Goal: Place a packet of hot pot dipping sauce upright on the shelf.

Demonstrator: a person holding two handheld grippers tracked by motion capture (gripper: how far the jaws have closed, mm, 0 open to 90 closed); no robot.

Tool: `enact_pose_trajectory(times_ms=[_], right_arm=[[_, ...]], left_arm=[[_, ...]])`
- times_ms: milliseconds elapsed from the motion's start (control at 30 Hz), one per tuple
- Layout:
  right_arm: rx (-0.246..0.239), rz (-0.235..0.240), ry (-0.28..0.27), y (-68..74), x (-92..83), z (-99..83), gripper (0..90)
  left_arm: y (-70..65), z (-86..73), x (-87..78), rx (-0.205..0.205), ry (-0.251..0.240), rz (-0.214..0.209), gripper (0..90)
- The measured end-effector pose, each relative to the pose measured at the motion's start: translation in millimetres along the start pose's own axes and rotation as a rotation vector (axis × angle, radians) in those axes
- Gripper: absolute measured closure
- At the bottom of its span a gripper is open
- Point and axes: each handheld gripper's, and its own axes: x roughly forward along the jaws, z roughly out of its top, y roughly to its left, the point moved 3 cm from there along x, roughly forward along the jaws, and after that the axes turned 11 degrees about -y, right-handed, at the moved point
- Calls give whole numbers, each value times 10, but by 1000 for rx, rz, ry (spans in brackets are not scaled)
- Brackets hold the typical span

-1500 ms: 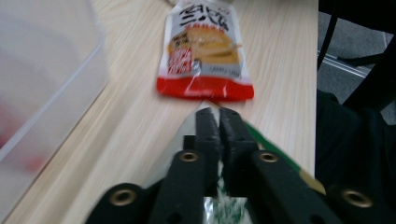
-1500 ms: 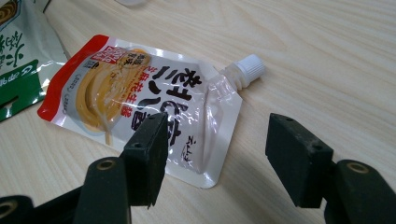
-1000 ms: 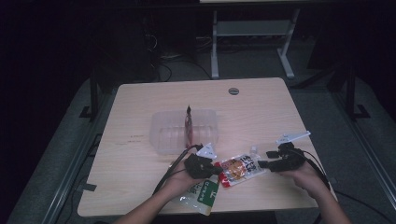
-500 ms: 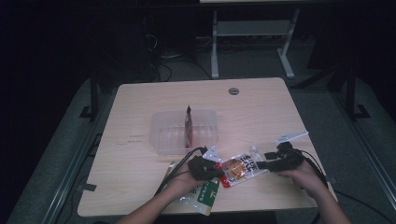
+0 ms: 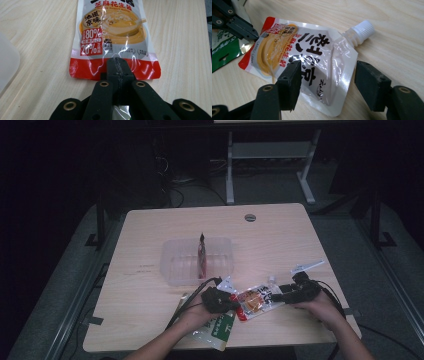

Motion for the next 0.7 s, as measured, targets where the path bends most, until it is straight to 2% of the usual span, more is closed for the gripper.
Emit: enact_pose_trajectory(times_ms=[167, 433, 533, 567, 700], right_arm=[[18, 43, -4, -6, 18, -1, 415], [61, 112, -2, -55, 39, -2, 532], [43, 132, -5, -41, 67, 0, 543], [52, 133, 5, -34, 66, 2, 551], [30, 144, 10, -27, 75, -6, 624]], left_arm=[[-2, 0, 2, -4, 0, -2, 900], [4, -1, 3, -12, -2, -6, 900], [2, -1, 3, -11, -2, -6, 900], [3, -1, 4, -12, -3, -6, 900], [0, 0, 3, -7, -1, -5, 900]])
